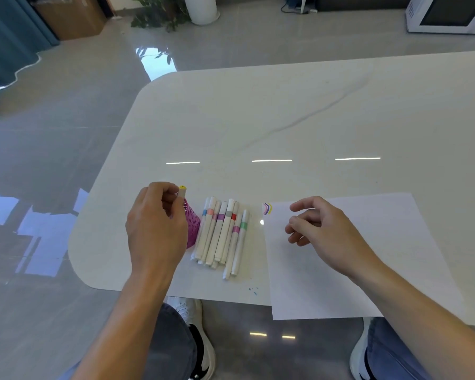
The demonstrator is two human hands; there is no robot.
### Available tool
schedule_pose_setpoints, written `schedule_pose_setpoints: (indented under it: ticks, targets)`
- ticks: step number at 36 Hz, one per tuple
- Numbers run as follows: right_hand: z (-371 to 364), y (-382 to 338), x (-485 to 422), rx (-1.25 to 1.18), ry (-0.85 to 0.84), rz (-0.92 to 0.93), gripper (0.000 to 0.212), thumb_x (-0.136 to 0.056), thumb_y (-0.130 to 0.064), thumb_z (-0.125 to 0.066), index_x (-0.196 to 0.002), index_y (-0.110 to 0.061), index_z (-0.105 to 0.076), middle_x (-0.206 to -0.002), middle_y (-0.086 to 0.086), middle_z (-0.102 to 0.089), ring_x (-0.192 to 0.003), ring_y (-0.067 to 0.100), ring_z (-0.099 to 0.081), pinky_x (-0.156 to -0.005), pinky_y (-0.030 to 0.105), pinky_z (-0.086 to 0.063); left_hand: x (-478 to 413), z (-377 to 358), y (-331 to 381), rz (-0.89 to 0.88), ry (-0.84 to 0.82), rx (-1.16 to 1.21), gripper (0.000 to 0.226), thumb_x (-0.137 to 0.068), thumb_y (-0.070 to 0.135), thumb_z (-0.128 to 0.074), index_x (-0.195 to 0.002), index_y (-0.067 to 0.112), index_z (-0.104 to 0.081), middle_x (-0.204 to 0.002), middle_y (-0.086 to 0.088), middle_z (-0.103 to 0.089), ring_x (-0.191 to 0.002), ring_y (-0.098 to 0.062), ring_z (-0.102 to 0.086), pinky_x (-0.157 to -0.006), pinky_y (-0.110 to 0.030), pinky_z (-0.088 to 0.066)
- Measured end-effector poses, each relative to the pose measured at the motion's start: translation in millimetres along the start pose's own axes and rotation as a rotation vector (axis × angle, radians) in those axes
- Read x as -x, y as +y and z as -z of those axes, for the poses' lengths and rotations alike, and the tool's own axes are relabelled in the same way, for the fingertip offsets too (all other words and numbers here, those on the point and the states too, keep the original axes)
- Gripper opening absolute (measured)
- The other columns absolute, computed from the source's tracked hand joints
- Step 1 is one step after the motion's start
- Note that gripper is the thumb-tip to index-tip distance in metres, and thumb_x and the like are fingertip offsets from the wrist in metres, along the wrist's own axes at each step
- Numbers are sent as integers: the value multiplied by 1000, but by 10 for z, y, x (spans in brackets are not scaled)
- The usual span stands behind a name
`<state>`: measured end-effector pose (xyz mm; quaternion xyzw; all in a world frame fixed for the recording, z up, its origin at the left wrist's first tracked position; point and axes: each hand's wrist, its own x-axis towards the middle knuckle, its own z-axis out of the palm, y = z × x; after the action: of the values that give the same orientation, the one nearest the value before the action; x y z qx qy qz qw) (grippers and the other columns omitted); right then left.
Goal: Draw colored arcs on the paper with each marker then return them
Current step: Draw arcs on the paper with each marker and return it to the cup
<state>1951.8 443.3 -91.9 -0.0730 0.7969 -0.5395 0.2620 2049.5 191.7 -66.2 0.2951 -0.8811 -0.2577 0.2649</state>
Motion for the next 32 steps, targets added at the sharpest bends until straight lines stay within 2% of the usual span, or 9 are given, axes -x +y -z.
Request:
schedule_pose_setpoints:
  ticks: [6, 10, 13, 16, 20, 24, 28, 30, 32]
  targets:
    - [-4, -2, -1, 20, 0, 16, 12, -100, -18, -61, -109, -26, -61, -86, -8, -79, -74, 8, -75, -78, 30, -57, 5, -16, -5, 22, 0, -13, 11, -96, 22, -64, -106, 23, -62, -96, 10, -63, -83, 3, -58, -75, -21, -50]
    - [-11, 0, 2, 34, -1, 21, 12, -101, -18, -61, -110, -26, -61, -86, -9, -79, -74, 6, -74, -78, 30, -57, 21, -22, 18, 23, 7, -23, 14, -95, 20, -64, -109, 21, -61, -97, 9, -62, -81, -1, -58, -72, -10, -42]
    - [-14, 1, 1, 32, -1, 22, 12, -101, -19, -61, -110, -27, -61, -86, -10, -79, -74, 6, -74, -77, 28, -56, 45, -21, 66, -19, 35, -11, 19, -93, 14, -64, -111, 19, -60, -100, 8, -60, -86, -6, -58, -73, -7, -39]
    - [-8, 9, -2, 32, -1, 22, 12, -100, -19, -61, -110, -27, -61, -86, -9, -78, -75, 7, -74, -77, 29, -56, 83, -30, 139, -110, 28, 0, 25, -92, 9, -65, -114, 18, -59, -103, 10, -57, -90, -4, -55, -76, -4, -40]
    - [-3, 20, -10, 39, -2, 22, 13, -100, -20, -61, -109, -28, -61, -87, -9, -78, -76, 8, -75, -80, 34, -59, 166, -96, 231, -223, -82, -2, 26, -91, 10, -67, -114, 20, -61, -103, 14, -56, -90, 0, -54, -79, -6, -41]
    - [-5, 30, -23, 46, -2, 29, 13, -99, -20, -60, -109, -29, -60, -87, -10, -78, -76, 7, -75, -80, 33, -59, 276, -233, 283, -168, -288, 20, 21, -92, 15, -64, -111, 24, -65, -95, 18, -58, -88, 6, -55, -73, -6, -42]
    - [4, 36, -24, 50, -1, 31, 13, -100, -20, -60, -109, -28, -60, -86, -10, -78, -76, 7, -75, -78, 32, -58, 392, -388, 284, -147, -470, -67, 21, -93, 18, -63, -113, 23, -66, -95, 17, -58, -78, -1, -54, -74, -11, -44]
    - [9, 37, -20, 59, -1, 31, 12, -100, -21, -61, -109, -29, -60, -86, -11, -78, -76, 7, -75, -80, 34, -59, 442, -454, 285, -146, -521, -130, 24, -93, 20, -62, -117, 22, -65, -98, 15, -57, -81, -3, -52, -80, -20, -46]
    - [14, 35, -16, 69, 4, 34, 12, -100, -21, -61, -109, -29, -60, -87, -12, -78, -76, 6, -75, -81, 35, -60, 476, -508, 291, -146, -547, -174, 26, -93, 23, -62, -119, 23, -64, -101, 12, -58, -84, -5, -51, -81, -21, -45]
